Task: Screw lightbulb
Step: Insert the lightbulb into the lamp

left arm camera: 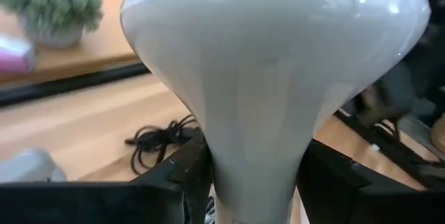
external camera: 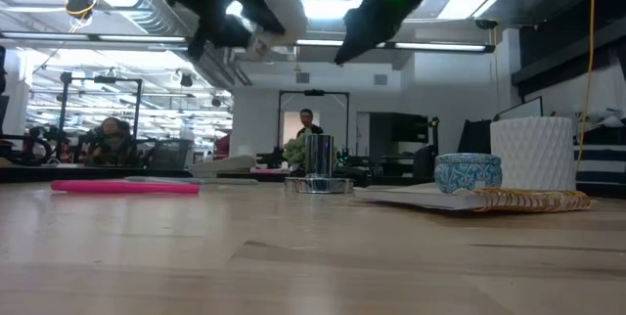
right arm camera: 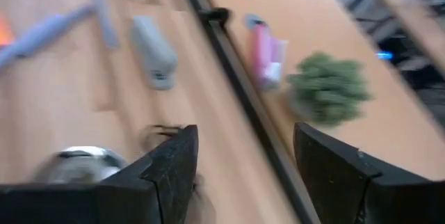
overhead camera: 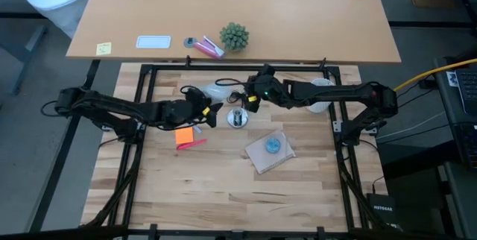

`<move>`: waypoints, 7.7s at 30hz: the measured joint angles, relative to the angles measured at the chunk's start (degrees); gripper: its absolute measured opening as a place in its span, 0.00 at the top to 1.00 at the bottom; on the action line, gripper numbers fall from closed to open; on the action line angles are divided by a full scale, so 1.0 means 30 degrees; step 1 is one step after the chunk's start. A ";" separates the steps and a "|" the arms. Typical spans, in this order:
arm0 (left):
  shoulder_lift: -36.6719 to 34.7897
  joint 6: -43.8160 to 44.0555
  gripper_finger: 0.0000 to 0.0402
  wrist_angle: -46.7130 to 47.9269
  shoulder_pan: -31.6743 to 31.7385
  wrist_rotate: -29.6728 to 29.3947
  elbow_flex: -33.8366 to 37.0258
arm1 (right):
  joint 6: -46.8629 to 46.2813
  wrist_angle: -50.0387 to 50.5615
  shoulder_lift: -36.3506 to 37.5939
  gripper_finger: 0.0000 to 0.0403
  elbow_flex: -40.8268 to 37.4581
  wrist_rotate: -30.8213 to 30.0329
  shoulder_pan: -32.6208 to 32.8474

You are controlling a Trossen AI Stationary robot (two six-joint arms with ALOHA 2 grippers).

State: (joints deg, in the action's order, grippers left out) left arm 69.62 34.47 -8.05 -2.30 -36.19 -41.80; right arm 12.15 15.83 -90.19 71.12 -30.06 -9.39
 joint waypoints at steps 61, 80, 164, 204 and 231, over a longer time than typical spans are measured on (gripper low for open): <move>0.5974 -0.5019 0.58 -2.1502 -0.0658 -0.1222 0.8721 | -0.8914 -1.5884 0.2709 0.41 -1.3645 1.2026 -0.1683; 0.7252 -0.8075 0.58 -2.1524 -0.0346 -0.0853 0.6324 | -0.7249 -2.0493 0.2470 0.41 -1.3757 0.5216 0.0588; 1.1718 -0.8490 0.58 -1.9936 0.2331 0.4022 0.2506 | -0.5643 -2.4258 0.0984 0.41 -1.3655 0.2855 0.0372; 1.1718 -0.7988 0.58 -2.0527 0.2428 0.4015 0.2506 | -0.5640 -2.3810 0.1275 0.41 -1.3655 0.3873 0.0357; 1.1740 -0.8279 0.58 -1.6917 0.2438 0.3875 0.1297 | -0.5605 -2.2747 0.1282 0.41 -1.3648 0.4253 0.0364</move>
State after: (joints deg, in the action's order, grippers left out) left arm 104.84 9.63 -58.81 5.02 -24.56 -37.91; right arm -4.66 -52.41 -86.35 30.17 -17.30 -8.29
